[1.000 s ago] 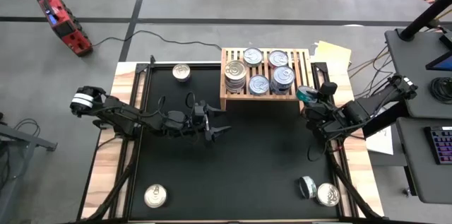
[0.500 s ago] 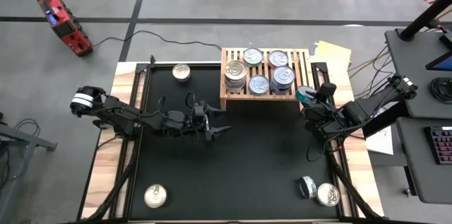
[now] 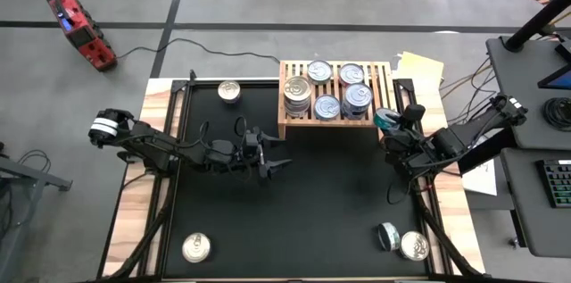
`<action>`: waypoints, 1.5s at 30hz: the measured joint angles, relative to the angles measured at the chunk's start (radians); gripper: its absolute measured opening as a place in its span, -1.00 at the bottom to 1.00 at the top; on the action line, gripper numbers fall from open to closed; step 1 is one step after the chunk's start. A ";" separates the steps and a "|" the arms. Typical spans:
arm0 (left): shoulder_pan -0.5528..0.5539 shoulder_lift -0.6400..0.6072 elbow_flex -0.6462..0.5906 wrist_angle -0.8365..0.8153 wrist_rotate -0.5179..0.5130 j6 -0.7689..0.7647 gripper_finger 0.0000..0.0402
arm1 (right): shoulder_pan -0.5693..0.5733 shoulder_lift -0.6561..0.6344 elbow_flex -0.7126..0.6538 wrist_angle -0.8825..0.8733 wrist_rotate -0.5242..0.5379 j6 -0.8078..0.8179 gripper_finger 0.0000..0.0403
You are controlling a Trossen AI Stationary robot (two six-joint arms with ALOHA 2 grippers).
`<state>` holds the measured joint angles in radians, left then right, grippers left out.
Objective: Stack canned seafood by type on shelf
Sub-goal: Put the green blue tuna can on the shelf
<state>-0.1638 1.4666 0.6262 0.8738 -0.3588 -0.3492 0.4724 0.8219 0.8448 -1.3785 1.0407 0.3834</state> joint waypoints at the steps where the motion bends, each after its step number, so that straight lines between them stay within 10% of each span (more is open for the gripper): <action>1: 0.000 0.000 0.000 0.000 0.000 0.000 0.73 | 0.000 0.000 0.000 0.000 -0.001 0.009 0.04; 45: 0.000 0.000 0.000 0.000 0.001 -0.004 0.73 | -0.114 0.012 -0.014 0.087 -0.025 0.075 0.61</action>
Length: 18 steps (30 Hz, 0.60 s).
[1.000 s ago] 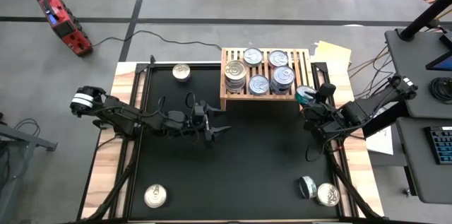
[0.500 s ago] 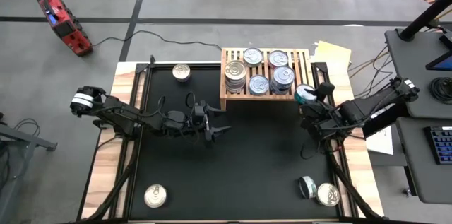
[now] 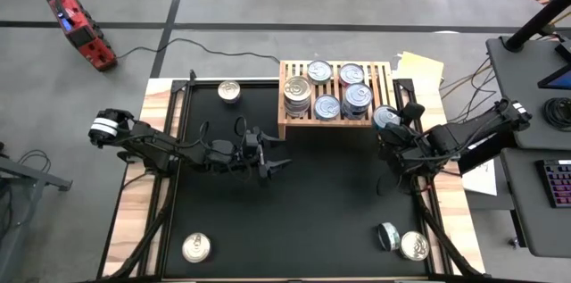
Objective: Stack canned seafood by type on shelf
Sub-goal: Put the green blue tuna can on the shelf
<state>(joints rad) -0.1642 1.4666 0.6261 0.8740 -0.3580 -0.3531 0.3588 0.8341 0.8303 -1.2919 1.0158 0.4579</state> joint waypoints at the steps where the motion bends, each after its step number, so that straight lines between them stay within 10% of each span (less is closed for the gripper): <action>1: 0.000 0.000 0.000 0.000 0.001 0.000 0.73 | 0.000 0.000 0.000 0.000 0.005 -0.002 0.60; 12: 0.001 0.000 0.000 0.000 0.002 0.000 0.73 | -0.002 0.000 0.063 0.048 -0.034 -0.002 0.45; 18: 0.001 0.000 0.000 0.000 0.002 0.000 0.73 | -0.006 0.000 0.230 0.026 -0.329 0.088 0.38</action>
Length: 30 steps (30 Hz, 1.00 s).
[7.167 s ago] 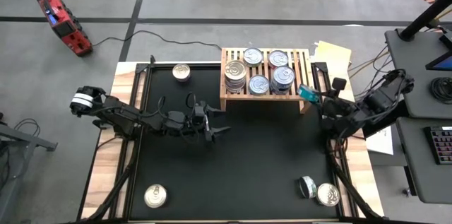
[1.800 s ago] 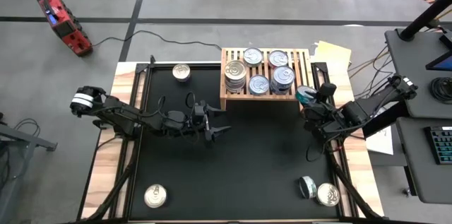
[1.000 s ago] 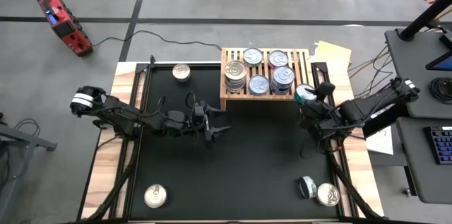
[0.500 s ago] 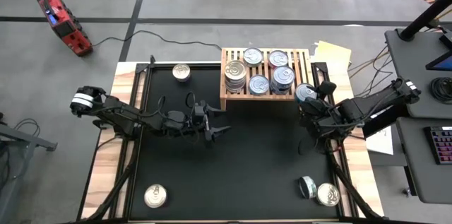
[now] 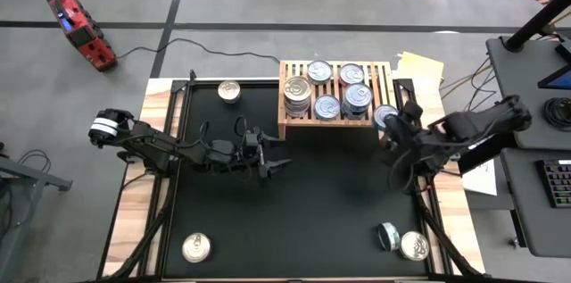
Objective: Stack canned seafood by type on shelf
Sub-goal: Put the green blue tuna can on the shelf
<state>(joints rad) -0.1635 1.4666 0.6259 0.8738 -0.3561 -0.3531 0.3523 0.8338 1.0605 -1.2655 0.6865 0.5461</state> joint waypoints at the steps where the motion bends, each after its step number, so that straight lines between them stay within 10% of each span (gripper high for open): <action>1: 0.000 0.000 0.000 0.000 0.000 0.000 0.73 | -0.004 0.001 0.029 -0.025 -0.073 0.053 0.33; 8: 0.001 0.000 0.000 0.015 0.000 0.002 0.73 | -0.028 0.072 0.206 -0.311 -0.091 0.447 -0.39; 12: 0.002 0.000 0.000 0.045 -0.002 0.004 0.73 | -0.080 0.125 0.253 -0.292 -0.082 0.399 -0.88; 30: -0.002 -0.128 0.000 0.070 0.125 0.058 0.73 | -0.417 0.100 0.234 -0.279 -0.151 0.144 -0.96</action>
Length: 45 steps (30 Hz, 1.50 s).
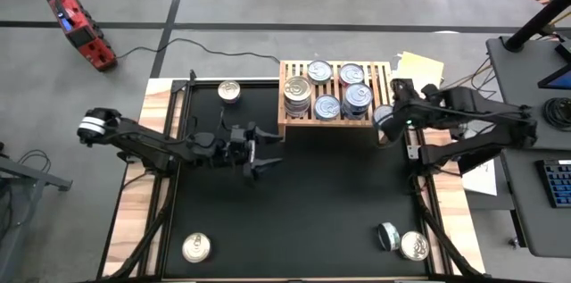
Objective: Stack canned seafood by type on shelf
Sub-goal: Put the green blue tuna can on the shelf
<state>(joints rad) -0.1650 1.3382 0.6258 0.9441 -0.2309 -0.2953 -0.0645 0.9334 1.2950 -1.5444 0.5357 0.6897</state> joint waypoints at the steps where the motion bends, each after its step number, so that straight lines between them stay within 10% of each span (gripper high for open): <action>1: 0.000 -0.006 0.000 0.001 0.010 0.002 0.73 | -0.006 -0.020 -0.008 0.018 -0.006 -0.011 -0.96; 17: 0.000 -0.017 0.000 -0.003 0.011 0.022 0.73 | -0.020 -0.138 -0.285 0.248 -0.075 -0.061 -0.96; 45: 0.000 -0.016 0.000 -0.012 0.010 0.022 0.73 | -0.120 -0.093 -0.359 0.412 0.066 -0.189 -0.96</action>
<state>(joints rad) -0.1650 1.3224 0.6258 0.9323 -0.2207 -0.2737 -0.1843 0.8402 0.9361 -1.1328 0.6022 0.5007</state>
